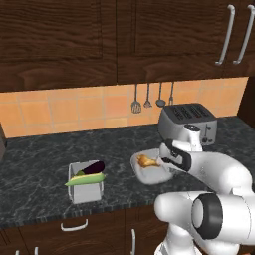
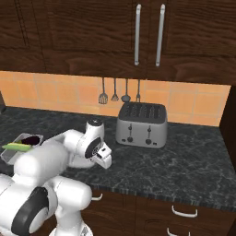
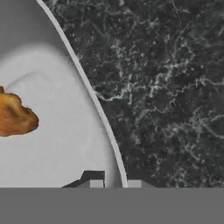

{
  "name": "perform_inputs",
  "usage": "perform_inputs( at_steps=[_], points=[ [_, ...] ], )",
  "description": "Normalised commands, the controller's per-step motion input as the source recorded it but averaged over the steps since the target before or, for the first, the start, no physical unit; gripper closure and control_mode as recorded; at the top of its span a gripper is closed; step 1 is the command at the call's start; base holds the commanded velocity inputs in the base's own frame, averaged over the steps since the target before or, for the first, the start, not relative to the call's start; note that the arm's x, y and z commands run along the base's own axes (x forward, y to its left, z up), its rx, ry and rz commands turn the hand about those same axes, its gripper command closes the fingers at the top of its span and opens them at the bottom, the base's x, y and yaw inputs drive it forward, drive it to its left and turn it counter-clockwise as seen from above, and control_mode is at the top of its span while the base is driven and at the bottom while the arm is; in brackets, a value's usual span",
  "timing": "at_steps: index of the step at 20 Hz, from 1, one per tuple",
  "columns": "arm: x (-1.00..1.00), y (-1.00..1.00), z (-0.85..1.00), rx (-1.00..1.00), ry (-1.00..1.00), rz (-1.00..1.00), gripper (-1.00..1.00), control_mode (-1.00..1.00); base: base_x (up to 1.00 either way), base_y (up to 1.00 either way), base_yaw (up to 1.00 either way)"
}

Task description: Take the meat container that has the chicken drumstick and place it on the second highest rack of the freezer. Then take the vegetable container that has the eggplant and corn and place it on the highest rack of the freezer.

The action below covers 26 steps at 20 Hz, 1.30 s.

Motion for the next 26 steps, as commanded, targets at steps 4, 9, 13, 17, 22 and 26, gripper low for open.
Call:
perform_inputs(
  at_steps=[4,9,13,17,22,26],
  points=[
    [-0.78,0.02,0.54,0.0,-0.24,-0.04,1.0,-1.0,0.0,0.0,0.0],
    [-0.73,0.0,0.88,0.02,-0.15,-0.03,1.0,-1.0,0.0,0.0,0.0],
    [-0.64,0.0,0.91,0.08,-0.02,0.0,1.0,-1.0,0.0,0.0,0.0],
    [-0.48,0.0,0.91,0.1,0.08,-0.03,1.0,-1.0,0.0,0.0,0.0],
    [-0.25,0.01,0.54,0.03,0.22,-0.09,1.0,-1.0,0.0,0.0,0.0],
    [-0.46,-0.23,0.29,0.02,0.2,-0.1,1.0,-1.0,0.0,0.0,0.0]
  ],
)
